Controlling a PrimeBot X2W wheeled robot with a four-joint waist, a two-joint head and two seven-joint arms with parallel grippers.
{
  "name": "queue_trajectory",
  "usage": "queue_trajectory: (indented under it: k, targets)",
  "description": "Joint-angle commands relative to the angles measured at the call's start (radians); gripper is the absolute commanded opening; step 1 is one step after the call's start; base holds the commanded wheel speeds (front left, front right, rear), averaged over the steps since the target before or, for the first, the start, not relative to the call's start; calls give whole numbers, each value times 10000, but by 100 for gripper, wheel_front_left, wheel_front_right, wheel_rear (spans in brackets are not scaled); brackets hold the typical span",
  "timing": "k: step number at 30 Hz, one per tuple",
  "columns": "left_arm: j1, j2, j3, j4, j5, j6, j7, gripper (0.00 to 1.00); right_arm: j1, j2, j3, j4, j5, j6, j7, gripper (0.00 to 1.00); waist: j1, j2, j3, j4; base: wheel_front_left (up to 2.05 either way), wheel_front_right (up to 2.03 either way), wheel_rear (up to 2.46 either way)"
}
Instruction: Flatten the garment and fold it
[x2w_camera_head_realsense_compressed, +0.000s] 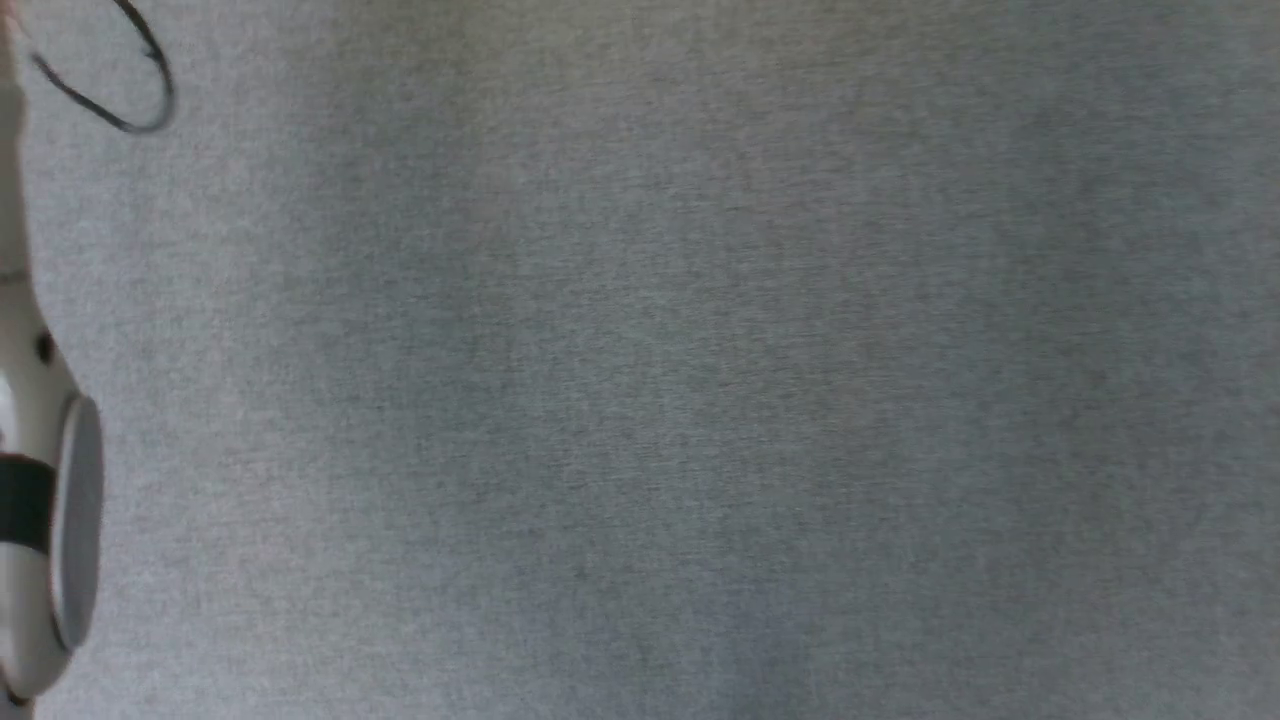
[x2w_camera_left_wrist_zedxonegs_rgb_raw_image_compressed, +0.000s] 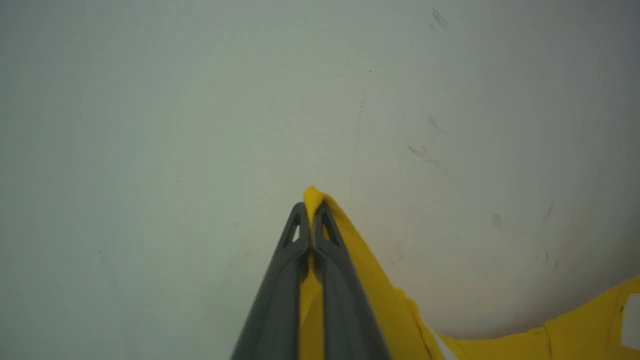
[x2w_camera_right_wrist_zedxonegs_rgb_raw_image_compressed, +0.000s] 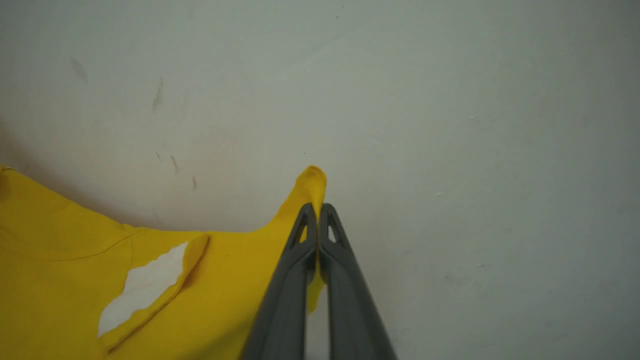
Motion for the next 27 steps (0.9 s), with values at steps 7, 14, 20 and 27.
queue_trajectory:
  k: [7, 14, 20, 27]
  targets:
    - [1733, 79, -183, -872, -579, -695, 98, 0, 1790, -816, 882, -1527, 2201, -21, -118, 0, -4, 0, -294, 243, 0, 0, 0]
    - [4853, 437, -51, -3285, -1177, -515, 778, 0, 4700, -1811, 663, -3796, 3590, -21, 49, 0, -4, 0, -1248, 111, 0, 0, 0]
    - [8375, 569, 50, -5960, -1620, 141, 1342, 0, 7835, -1845, -615, -5668, 4035, -21, 99, 0, -4, 0, -2199, 49, 0, 0, 0]
    - [12149, 643, -152, -7651, -1748, 838, 1643, 0, 11747, -960, -1763, -7472, 3485, -21, 433, 0, -4, 0, -3436, -60, 0, 0, 0]
